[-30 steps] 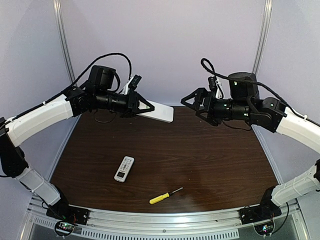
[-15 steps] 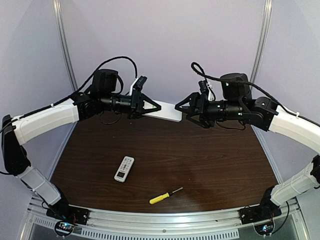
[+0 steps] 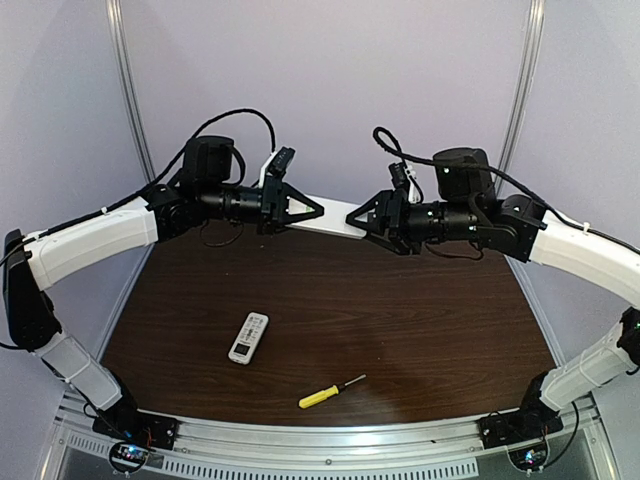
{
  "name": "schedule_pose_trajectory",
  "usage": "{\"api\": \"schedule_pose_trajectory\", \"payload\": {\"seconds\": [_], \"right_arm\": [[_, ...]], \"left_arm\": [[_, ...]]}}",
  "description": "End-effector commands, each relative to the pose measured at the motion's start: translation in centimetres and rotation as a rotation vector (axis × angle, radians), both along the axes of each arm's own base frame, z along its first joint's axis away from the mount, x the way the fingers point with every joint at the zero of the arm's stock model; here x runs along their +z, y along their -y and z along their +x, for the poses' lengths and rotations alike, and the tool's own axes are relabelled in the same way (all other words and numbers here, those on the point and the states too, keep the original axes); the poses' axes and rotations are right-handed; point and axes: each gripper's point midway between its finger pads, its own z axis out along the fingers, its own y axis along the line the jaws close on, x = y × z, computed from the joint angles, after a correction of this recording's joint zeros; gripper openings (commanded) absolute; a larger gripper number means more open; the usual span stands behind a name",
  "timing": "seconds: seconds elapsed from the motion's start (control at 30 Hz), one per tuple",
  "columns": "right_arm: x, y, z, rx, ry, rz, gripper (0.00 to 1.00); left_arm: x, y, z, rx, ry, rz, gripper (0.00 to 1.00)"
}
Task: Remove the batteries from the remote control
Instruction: Remove the battery cover from the remote control.
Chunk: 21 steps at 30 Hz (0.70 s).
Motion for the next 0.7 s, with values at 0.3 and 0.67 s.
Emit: {"api": "schedule_pose_trajectory", "payload": {"seconds": [0.3,0.67], "right_arm": [[1.8,-0.3,-0.2,0.024,0.037,0.061,0.54],[2.0,-0.1,0.0,0.013,0.054,0.073,0.44]], "left_arm": [[3.3,0.3,-0.7,-0.059,0.078,-0.097,0.00],[4.3,0.6,-1.4,-0.094,0.104,-0.128,0.00]]}}
